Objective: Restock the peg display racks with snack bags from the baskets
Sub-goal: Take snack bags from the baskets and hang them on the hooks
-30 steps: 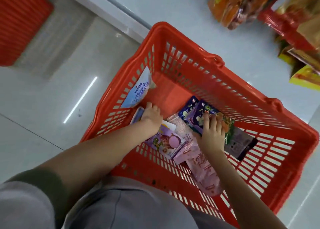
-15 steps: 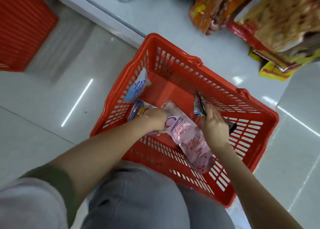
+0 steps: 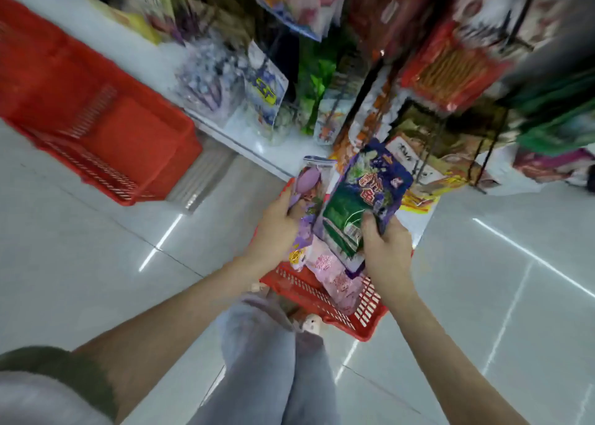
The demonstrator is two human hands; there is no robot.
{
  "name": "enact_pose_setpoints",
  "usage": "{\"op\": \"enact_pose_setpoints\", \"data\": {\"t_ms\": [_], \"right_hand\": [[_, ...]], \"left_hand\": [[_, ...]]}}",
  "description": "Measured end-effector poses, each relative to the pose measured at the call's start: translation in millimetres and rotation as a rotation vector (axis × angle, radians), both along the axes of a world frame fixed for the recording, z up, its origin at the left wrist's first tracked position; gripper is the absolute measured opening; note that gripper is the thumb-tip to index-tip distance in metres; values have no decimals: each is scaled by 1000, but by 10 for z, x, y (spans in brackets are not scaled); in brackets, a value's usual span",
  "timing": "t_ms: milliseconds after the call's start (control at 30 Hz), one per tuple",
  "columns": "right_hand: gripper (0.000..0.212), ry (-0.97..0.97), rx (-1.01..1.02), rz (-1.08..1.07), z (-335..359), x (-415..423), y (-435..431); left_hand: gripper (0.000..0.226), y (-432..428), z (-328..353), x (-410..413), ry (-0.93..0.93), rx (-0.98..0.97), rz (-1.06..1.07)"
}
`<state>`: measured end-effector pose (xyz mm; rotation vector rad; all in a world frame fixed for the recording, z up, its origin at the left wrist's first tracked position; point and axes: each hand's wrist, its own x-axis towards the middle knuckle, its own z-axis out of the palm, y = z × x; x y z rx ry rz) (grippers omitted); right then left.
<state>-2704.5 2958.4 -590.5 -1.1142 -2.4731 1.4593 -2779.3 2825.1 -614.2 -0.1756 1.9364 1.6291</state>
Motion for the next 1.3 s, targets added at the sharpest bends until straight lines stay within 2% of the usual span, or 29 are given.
{"op": "enact_pose_setpoints", "data": {"t_ms": [67,133,200,233,300,333,400,433,467,500,567,633,667,733,800,833,867,900,933,1000,1067,1167,1233,1300], "right_hand": [[19,54,-4,39,599,-162,-155],[17,113,-43,86,1161,-343,-321],[10,143,-69,191,1628,-529,-467],[19,155,-74,262,1862,-641,-550],[54,172,-40,440,2284,-863,-680],[61,161,-18,522,2469,-963,-714],[59,152,-80,638,2799,-1168,-748],[52,164,-173,658,2923,-1265,-763],[47,183,-257,654,3047,-1363,-791],[51,216,-283,632,3102,-1470,-827],[58,256,-209,632,3159,-1693,-962],[34,295,-104,620,3245,-1988,-1162],[32,327,-70,601,3268,-2166,-1247],[59,362,-37,544,3373,-2491,-1414],[57,403,65,460,3512,-2785,-1581],[55,430,150,415,3586,-2914,-1658],[60,456,249,370,3646,-3028,-1725],[69,473,330,328,3709,-3129,-1786],[78,495,369,292,3753,-3196,-1840],[87,551,326,254,3832,-3264,-1960],[95,607,254,239,3915,-3300,-2093],[98,637,114,217,3997,-3343,-2285],[101,565,-6,251,4050,-3357,-2399],[87,412,-76,324,4083,-3354,-2504]], "left_hand": [[34,-65,660,-77,-22,90,-53],[37,-137,1315,-159,-23,201,-88],[50,-224,1884,-258,-66,288,-89],[55,-274,2149,-308,-43,308,-95],[57,-397,2601,-418,22,329,-83],[62,-461,2769,-491,31,340,-69],[58,-583,3033,-707,39,378,-50],[63,-668,3115,-837,54,379,-63],[75,-758,3178,-974,62,371,-59],[88,-856,3252,-1111,59,371,-61],[99,-1016,3335,-1409,96,345,-82],[93,-1193,3370,-1762,129,293,-85],[86,-1300,3412,-1943,145,265,-74],[76,-1515,3503,-2273,156,215,-49],[78,-1717,3717,-2548,181,210,-49],[71,-1799,3820,-2682,194,198,-50],[52,-1875,3903,-2795,198,174,-55],[35,-1973,4005,-2883,209,173,-92],[29,-2046,4091,-2972,245,194,-116],[23,-2122,4169,-3170,291,208,-152],[26,-2241,4204,-3298,268,201,-142],[26,-2445,4295,-3352,215,310,-104],[37,-2593,4301,-3363,185,355,-37],[47,-2742,4327,-3326,161,371,6]]}}
